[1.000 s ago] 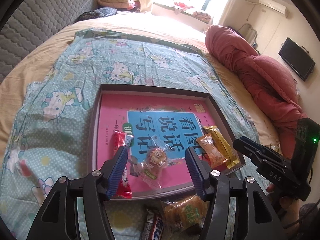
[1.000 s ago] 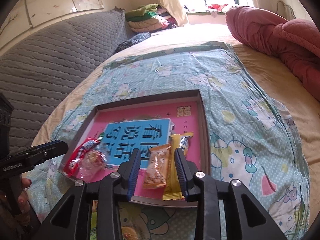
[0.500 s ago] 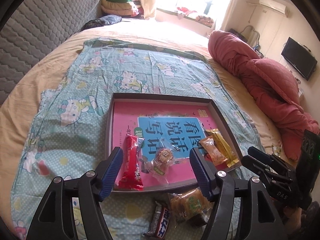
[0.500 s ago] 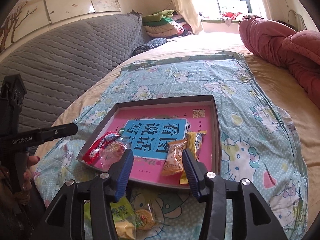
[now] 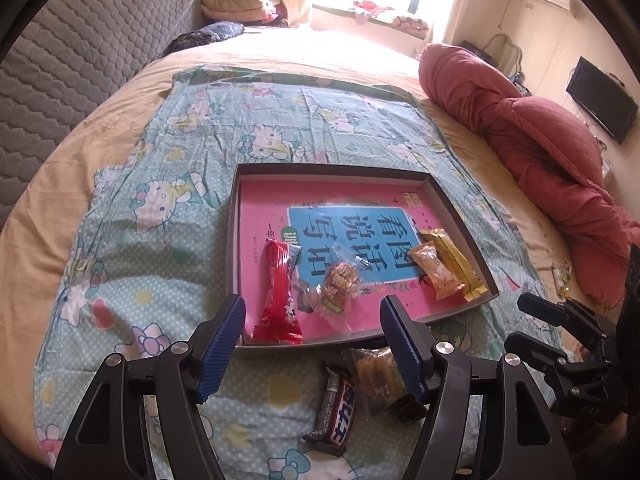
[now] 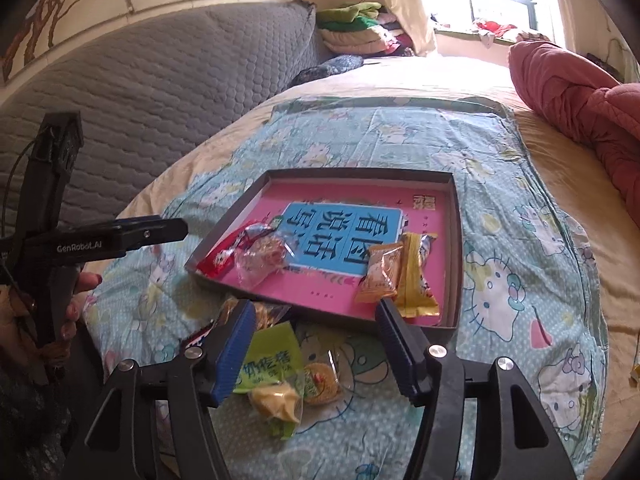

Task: Organize snacks
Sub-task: 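Withdraw both open tools from the box back toward the remaining snacks, then move the left tool toward the Snickers bar while the right approaches the green-labeled pastry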

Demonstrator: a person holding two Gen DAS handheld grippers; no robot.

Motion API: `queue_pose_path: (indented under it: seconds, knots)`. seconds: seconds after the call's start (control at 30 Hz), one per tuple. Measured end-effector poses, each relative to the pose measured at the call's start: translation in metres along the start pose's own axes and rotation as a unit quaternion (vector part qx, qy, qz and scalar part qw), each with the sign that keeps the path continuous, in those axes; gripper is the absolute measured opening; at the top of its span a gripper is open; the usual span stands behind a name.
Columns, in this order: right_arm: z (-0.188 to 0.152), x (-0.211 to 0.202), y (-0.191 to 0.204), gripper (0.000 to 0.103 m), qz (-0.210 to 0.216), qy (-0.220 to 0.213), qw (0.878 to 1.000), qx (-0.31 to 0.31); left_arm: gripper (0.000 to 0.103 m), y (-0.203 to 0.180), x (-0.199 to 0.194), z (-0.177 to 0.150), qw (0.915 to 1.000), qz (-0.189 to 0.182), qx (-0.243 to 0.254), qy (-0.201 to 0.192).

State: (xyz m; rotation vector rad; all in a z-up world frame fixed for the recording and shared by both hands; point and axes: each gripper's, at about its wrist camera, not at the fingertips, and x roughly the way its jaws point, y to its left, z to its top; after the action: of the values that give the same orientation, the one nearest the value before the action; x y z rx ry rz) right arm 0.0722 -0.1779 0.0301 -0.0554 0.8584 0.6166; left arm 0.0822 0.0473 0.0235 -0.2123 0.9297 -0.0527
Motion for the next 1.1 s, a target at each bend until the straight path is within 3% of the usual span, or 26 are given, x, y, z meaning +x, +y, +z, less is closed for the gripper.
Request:
queue_pose_path:
  seconds: [0.53,0.73,1.1]
  knots:
    - [-0.027,0.013,0.031,0.062,-0.005,0.061,0.996,-0.069,0.072,-0.004,0.013,-0.028,0.9992,-0.011,0.016,0.037]
    - [-0.044,0.019,0.037,0.062,0.001,0.080,0.995,-0.067,0.072,-0.002,0.014,-0.044,0.9978,-0.011,0.032,0.056]
    - [-0.055,0.027,0.047,0.062,-0.002,0.095,0.993,-0.075,0.072,0.008,0.017,-0.067,0.9961,-0.029,0.016,0.083]
